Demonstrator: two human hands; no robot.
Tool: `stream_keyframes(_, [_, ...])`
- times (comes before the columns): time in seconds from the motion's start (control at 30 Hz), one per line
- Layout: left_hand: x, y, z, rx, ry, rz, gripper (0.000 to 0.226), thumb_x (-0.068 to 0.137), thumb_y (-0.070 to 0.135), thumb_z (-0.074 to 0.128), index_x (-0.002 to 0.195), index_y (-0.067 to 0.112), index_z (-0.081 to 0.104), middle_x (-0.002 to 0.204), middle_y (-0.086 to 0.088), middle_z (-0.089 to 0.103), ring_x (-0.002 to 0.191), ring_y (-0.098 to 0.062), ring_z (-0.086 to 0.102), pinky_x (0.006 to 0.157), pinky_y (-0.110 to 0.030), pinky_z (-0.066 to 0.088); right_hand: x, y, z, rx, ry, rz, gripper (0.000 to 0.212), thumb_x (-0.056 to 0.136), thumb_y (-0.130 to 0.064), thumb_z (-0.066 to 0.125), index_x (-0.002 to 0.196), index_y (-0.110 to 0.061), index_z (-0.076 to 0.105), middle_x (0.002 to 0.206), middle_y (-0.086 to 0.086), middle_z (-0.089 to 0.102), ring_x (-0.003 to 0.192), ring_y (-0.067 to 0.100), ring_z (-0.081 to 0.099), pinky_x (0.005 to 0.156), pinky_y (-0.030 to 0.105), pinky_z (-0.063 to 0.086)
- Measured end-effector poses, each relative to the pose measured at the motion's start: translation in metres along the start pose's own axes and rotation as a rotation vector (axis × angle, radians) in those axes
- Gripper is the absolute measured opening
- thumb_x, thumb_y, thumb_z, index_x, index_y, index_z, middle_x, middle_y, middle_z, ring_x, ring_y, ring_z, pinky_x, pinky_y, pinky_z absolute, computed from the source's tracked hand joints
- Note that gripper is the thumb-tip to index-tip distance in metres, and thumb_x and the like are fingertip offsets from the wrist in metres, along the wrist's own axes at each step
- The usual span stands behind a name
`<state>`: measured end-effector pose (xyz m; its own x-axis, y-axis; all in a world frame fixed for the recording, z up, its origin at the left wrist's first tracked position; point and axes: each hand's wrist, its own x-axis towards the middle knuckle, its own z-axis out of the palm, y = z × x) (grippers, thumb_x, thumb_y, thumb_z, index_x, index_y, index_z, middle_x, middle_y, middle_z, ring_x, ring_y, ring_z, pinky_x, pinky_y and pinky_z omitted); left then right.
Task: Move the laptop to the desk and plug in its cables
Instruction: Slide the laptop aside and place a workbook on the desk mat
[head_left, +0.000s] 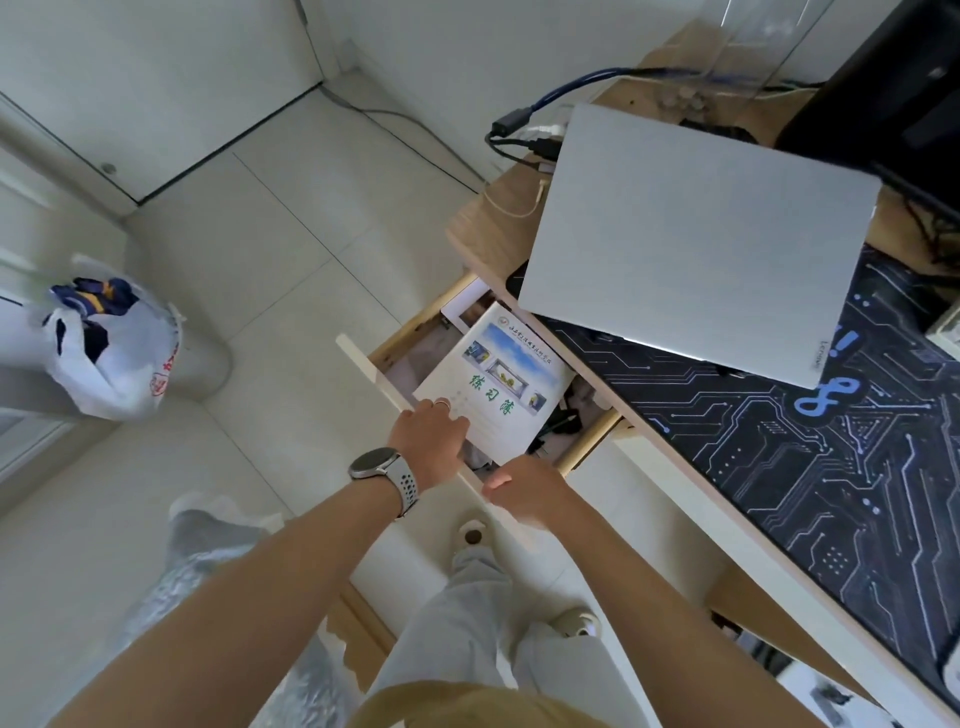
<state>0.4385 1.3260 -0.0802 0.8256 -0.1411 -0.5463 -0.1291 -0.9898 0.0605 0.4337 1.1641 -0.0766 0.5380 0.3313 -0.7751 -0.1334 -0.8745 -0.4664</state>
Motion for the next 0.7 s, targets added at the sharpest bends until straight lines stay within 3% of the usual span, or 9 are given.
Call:
stream_keyframes(0.13, [0.002, -0.010, -0.003, -0.079, 0.021, -0.036, 0.028, 0.092, 0.028, 0.046, 0.113, 0.010, 0.052, 0.108, -0.011, 0.058, 0.103, -0.031, 0.055, 0.082, -0.040, 0.047, 0.000, -0.001, 0.007, 0.052, -0.058, -0.010, 0.026, 0.085, -0.023, 0.060, 0.102, -0.008, 0.072, 0.106, 0.005, 0.072, 0.101, 0.019, 0.065, 0.090, 0.030, 0.050])
stream_keyframes(0.23, [0.015, -0.018, -0.010, -0.117, 0.177, -0.124, 0.033, 0.090, 0.026, 0.052, 0.119, 0.010, 0.050, 0.108, -0.012, 0.057, 0.107, -0.032, 0.050, 0.086, -0.041, 0.045, 0.004, 0.002, 0.009, 0.132, -0.066, 0.036, 0.022, 0.084, -0.017, 0.057, 0.095, -0.006, 0.073, 0.092, 0.007, 0.073, 0.087, 0.021, 0.067, 0.081, 0.031, 0.054])
stream_keyframes(0.33, [0.034, -0.026, -0.013, -0.228, 0.259, -0.240, 0.039, 0.086, 0.026, 0.059, 0.119, 0.010, 0.047, 0.106, -0.014, 0.057, 0.103, -0.032, 0.051, 0.085, -0.040, 0.043, 0.010, 0.008, 0.004, 0.224, 0.158, 0.146, 0.019, 0.082, -0.013, 0.052, 0.072, -0.018, 0.067, 0.078, 0.003, 0.071, 0.077, 0.022, 0.068, 0.074, 0.037, 0.057])
stream_keyframes(0.43, [0.043, -0.028, -0.014, -0.460, 0.225, -0.317, 0.039, 0.087, 0.022, 0.059, 0.119, 0.008, 0.041, 0.103, -0.018, 0.056, 0.099, -0.034, 0.052, 0.079, -0.040, 0.046, 0.010, 0.010, -0.007, 0.414, 0.379, 0.260, 0.009, 0.085, -0.018, 0.052, 0.090, -0.017, 0.059, 0.082, 0.000, 0.062, 0.081, 0.022, 0.062, 0.073, 0.036, 0.052])
stream_keyframes(0.57, [0.045, -0.029, -0.017, -0.790, 0.136, -0.375, 0.036, 0.088, 0.009, 0.054, 0.121, 0.004, 0.037, 0.080, -0.005, 0.049, 0.070, -0.022, 0.051, 0.055, -0.031, 0.041, 0.020, 0.011, -0.006, 0.795, 0.280, 0.378, 0.033, 0.086, -0.020, 0.059, 0.114, -0.013, 0.043, 0.087, -0.001, 0.054, 0.081, 0.018, 0.055, 0.085, 0.041, 0.050])
stream_keyframes(0.63, [0.045, -0.030, -0.016, -0.845, 0.101, -0.393, 0.032, 0.087, 0.005, 0.051, 0.117, 0.003, 0.039, 0.073, -0.001, 0.044, 0.071, -0.022, 0.048, 0.058, -0.034, 0.040, 0.023, 0.010, -0.004, 0.957, 0.221, 0.408, 0.031, 0.088, -0.017, 0.059, 0.114, -0.009, 0.045, 0.098, 0.010, 0.059, 0.090, 0.025, 0.060, 0.094, 0.045, 0.047])
stream_keyframes(0.7, [0.044, -0.032, -0.015, -0.830, 0.124, -0.409, 0.031, 0.084, 0.001, 0.049, 0.115, 0.002, 0.045, 0.076, -0.005, 0.050, 0.074, -0.023, 0.049, 0.061, -0.034, 0.041, 0.024, 0.010, -0.005, 1.041, 0.206, 0.400, 0.020, 0.089, -0.011, 0.056, 0.108, -0.008, 0.051, 0.102, 0.020, 0.062, 0.093, 0.032, 0.063, 0.085, 0.041, 0.052])
